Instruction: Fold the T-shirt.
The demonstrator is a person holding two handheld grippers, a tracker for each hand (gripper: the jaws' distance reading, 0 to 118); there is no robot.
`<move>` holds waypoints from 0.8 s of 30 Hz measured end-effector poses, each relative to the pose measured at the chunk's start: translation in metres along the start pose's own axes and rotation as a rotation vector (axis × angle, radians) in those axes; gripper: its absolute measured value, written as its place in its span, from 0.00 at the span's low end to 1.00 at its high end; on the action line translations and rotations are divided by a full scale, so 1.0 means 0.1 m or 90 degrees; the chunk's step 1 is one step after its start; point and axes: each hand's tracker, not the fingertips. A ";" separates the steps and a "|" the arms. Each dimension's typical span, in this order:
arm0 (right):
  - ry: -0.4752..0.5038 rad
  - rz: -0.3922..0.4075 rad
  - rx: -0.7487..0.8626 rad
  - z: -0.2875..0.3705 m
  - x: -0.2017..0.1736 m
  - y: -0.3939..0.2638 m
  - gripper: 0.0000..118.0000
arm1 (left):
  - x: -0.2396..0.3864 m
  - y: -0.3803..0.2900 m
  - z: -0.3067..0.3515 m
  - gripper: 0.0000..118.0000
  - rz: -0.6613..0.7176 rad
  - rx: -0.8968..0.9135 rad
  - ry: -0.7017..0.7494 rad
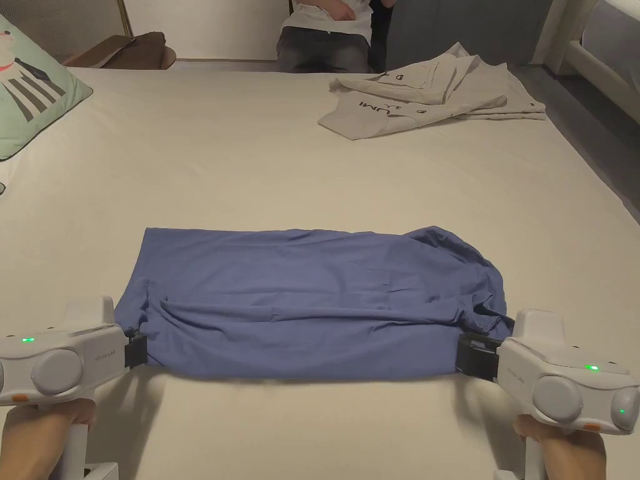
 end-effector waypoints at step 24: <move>0.031 -0.004 0.046 0.64 0.09 -0.01 0.08 | -0.15 -0.19 0.39 0.04 0.046 0.019 -0.009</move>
